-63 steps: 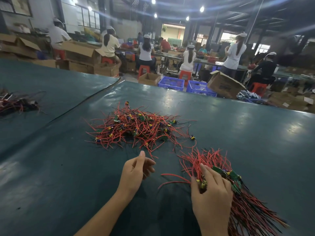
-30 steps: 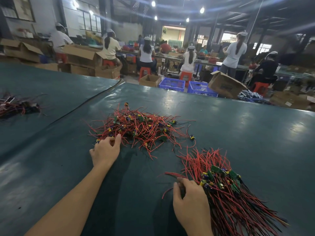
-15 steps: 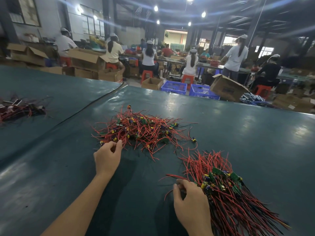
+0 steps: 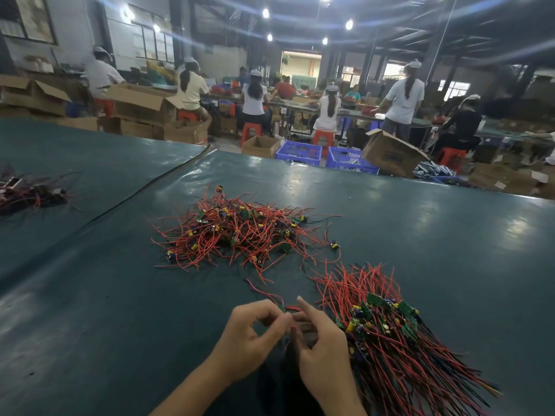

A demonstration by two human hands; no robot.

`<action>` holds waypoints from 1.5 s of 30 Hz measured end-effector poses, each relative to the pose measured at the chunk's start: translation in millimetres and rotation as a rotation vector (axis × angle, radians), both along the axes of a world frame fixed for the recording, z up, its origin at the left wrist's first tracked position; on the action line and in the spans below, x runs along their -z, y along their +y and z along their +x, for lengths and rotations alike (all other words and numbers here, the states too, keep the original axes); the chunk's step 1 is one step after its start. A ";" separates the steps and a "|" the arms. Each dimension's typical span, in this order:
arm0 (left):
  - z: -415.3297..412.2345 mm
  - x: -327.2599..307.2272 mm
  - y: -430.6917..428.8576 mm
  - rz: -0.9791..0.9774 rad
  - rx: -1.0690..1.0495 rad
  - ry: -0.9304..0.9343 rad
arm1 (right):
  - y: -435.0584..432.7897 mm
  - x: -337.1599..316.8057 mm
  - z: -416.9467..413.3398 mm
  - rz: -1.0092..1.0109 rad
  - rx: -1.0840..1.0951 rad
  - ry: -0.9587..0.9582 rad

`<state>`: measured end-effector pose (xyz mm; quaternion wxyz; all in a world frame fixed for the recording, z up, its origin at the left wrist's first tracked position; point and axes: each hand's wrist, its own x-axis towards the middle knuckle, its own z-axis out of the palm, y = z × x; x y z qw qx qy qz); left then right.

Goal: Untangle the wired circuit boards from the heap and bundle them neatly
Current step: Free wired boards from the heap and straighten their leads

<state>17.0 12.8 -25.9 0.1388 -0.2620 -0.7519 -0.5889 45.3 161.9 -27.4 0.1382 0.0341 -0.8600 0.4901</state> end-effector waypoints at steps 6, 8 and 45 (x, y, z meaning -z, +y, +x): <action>-1.7 -5.1 -3.4 0.148 0.116 -0.241 | -0.8 4.4 -3.2 0.110 -0.060 0.023; -2.2 -7.0 -7.8 0.108 0.180 -0.262 | -0.8 5.3 -3.9 0.115 -0.065 0.015; -6.9 -0.8 -7.8 0.316 -0.017 -0.378 | -22.3 -5.3 2.1 -0.557 0.104 -0.009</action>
